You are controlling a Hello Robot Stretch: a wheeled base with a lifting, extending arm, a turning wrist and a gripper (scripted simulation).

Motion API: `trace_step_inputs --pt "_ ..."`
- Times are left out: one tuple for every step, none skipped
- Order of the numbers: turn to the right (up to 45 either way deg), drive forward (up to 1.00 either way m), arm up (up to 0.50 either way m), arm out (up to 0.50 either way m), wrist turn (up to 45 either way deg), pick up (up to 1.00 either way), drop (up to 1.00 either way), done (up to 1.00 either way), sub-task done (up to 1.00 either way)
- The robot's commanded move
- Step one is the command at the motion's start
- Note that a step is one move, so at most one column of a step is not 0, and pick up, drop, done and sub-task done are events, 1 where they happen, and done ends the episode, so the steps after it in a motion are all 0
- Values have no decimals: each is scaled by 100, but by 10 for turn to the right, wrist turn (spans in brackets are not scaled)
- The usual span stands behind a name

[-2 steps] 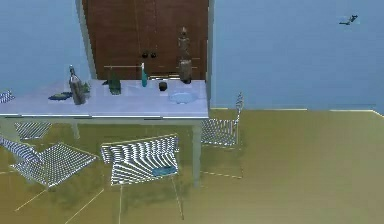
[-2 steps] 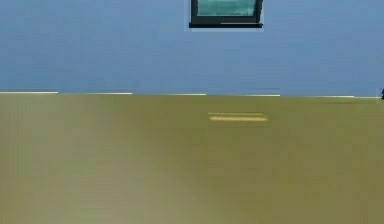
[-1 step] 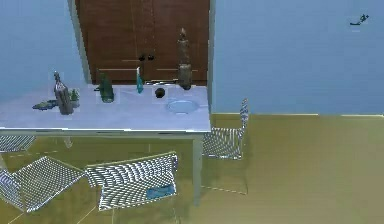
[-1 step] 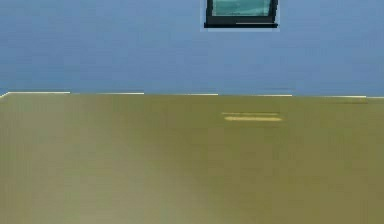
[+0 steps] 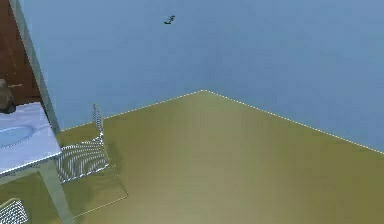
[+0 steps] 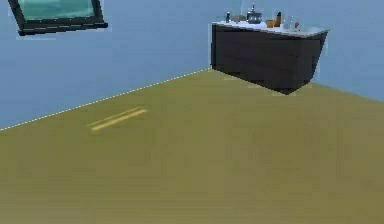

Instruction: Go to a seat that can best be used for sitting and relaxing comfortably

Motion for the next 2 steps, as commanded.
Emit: trace_step_inputs --pt "0 50 0 0 0 0 0 0 0" --pt "-450 0 0 0 0 0 0 0 0"
